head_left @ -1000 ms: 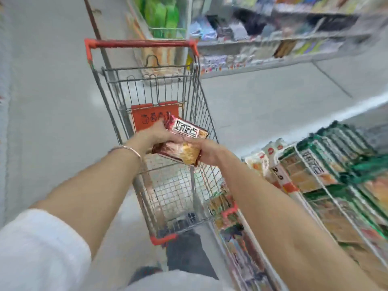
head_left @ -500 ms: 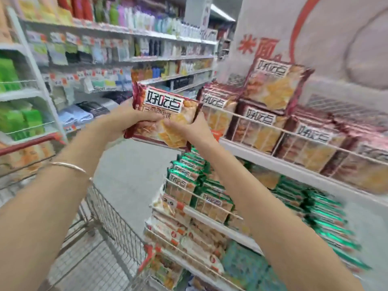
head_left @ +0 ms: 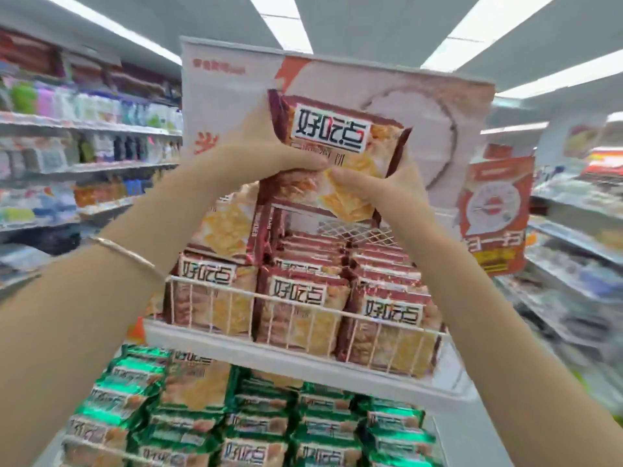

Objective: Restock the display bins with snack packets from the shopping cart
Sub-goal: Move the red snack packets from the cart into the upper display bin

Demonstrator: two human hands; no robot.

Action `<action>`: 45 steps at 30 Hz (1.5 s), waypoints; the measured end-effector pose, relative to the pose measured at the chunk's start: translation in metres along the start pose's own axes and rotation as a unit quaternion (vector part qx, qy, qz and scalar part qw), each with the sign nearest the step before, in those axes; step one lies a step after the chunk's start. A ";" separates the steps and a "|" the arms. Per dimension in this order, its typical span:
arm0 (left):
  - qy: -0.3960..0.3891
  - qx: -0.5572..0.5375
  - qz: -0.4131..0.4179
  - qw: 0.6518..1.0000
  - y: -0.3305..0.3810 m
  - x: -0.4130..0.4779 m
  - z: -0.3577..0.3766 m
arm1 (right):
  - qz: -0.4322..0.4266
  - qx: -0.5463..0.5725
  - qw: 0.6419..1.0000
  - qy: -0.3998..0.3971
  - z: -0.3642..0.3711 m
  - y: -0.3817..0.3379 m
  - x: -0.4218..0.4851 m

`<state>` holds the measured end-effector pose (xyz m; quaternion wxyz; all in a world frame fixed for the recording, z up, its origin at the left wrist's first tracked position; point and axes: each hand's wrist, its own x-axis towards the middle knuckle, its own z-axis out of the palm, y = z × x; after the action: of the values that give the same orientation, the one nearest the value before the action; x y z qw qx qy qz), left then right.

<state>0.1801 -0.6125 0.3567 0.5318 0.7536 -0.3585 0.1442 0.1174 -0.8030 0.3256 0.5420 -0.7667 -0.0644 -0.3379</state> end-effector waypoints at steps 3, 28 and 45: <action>-0.039 0.049 0.008 0.998 -0.002 0.026 0.025 | 0.026 -0.001 0.999 -0.021 -0.026 0.025 0.017; -0.289 0.386 -0.048 0.875 -0.079 0.124 0.034 | 0.218 -0.108 0.966 -0.084 0.021 0.121 0.054; -0.117 0.042 -0.128 0.984 -0.160 -0.026 -0.077 | 0.007 -0.191 0.949 -0.250 0.110 0.063 0.012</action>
<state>0.2857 -0.5042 0.2598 0.4683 0.8265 -0.3123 0.0006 0.2052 -0.7352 0.2622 0.3542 -0.9163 -0.1270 -0.1372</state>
